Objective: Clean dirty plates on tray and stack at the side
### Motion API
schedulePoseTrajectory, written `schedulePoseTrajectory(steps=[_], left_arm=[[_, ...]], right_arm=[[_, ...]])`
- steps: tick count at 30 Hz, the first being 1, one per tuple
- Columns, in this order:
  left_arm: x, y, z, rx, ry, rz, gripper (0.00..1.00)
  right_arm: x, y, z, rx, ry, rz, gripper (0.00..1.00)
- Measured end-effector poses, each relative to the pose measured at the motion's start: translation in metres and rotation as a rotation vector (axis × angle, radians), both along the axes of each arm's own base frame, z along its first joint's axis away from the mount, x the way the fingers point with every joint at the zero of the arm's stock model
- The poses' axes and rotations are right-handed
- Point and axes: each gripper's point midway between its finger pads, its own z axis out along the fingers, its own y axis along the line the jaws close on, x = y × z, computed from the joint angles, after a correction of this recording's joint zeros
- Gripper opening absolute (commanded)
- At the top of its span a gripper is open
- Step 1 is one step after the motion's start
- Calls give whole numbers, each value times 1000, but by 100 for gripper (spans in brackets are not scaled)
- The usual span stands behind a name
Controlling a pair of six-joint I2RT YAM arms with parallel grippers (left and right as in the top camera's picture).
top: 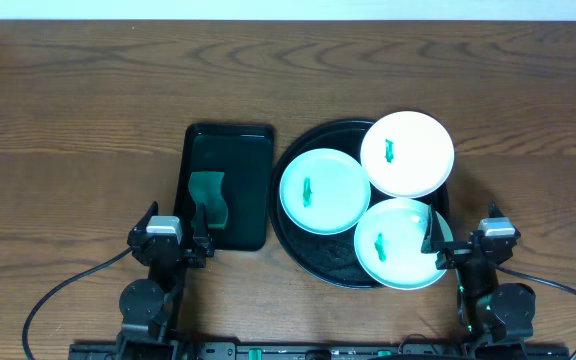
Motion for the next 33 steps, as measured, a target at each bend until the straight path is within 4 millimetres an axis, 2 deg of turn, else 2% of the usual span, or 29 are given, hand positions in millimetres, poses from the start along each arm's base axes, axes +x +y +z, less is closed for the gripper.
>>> schedulePoseTrajectory(steps=[20, 33], left_arm=[[0, 0, 1, 0, -3, 0, 81], [-1, -16, 2, -23, -9, -90, 80]], right_arm=[[0, 0, 1, 2, -6, 2, 99], [-1, 6, 0, 17, 2, 37, 99]])
